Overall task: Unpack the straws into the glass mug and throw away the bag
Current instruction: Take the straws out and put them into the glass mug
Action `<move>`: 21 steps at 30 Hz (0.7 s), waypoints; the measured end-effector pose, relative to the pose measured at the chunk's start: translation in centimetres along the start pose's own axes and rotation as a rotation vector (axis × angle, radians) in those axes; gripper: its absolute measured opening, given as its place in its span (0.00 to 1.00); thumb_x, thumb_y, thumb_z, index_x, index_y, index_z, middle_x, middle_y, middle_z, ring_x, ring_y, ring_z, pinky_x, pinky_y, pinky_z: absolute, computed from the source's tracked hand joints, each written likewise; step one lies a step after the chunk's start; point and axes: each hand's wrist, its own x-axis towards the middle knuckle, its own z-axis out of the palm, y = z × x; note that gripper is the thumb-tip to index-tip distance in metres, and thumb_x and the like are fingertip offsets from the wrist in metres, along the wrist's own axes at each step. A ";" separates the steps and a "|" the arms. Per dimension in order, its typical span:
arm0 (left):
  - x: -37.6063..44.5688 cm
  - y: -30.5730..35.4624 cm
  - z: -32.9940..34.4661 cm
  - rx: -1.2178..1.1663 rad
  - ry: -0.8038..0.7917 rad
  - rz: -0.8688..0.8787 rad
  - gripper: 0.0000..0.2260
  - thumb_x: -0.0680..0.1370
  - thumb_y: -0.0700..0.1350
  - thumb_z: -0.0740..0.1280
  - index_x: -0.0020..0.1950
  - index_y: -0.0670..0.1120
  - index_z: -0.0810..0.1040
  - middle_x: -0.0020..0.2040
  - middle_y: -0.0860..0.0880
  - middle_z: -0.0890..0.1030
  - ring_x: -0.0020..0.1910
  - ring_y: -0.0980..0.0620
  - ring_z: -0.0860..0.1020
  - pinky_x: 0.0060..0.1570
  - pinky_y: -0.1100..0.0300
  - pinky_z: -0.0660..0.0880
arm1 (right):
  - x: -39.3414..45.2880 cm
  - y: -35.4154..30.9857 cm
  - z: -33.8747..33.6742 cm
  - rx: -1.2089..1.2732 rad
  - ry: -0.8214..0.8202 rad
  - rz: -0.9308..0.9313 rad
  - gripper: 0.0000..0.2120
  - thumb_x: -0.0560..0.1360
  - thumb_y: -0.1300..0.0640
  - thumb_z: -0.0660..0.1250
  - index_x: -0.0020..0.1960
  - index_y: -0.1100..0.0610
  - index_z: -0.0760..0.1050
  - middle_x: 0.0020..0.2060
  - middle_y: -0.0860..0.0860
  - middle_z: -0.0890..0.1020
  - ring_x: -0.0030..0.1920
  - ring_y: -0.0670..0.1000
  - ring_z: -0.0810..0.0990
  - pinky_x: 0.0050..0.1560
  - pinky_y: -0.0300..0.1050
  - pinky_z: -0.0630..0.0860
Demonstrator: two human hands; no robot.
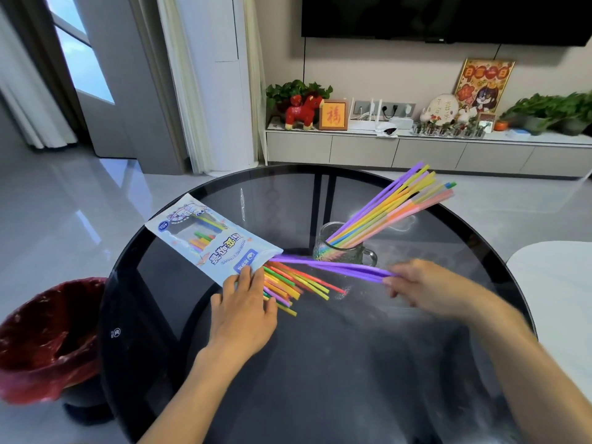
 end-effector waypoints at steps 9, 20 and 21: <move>-0.3 0.9 -1.7 -0.182 0.181 0.060 0.20 0.79 0.51 0.62 0.71 0.49 0.68 0.74 0.47 0.67 0.72 0.45 0.63 0.66 0.47 0.66 | -2.4 0.4 -1.4 0.700 0.008 -0.035 0.13 0.82 0.58 0.58 0.43 0.64 0.75 0.23 0.53 0.69 0.24 0.51 0.66 0.26 0.43 0.68; -1.7 3.4 -3.1 -0.136 0.586 0.675 0.31 0.65 0.25 0.68 0.65 0.45 0.70 0.55 0.46 0.82 0.55 0.46 0.78 0.69 0.47 0.65 | -2.2 -4.4 0.2 1.040 -0.627 -0.260 0.23 0.81 0.44 0.56 0.43 0.63 0.77 0.17 0.51 0.66 0.18 0.51 0.59 0.25 0.42 0.64; -1.7 3.4 -3.4 -0.179 0.564 0.679 0.30 0.65 0.25 0.68 0.62 0.46 0.70 0.50 0.47 0.82 0.50 0.46 0.78 0.64 0.49 0.71 | -2.2 -4.4 0.1 1.079 -0.626 -0.253 0.27 0.80 0.41 0.55 0.42 0.63 0.78 0.17 0.51 0.65 0.19 0.52 0.55 0.26 0.43 0.62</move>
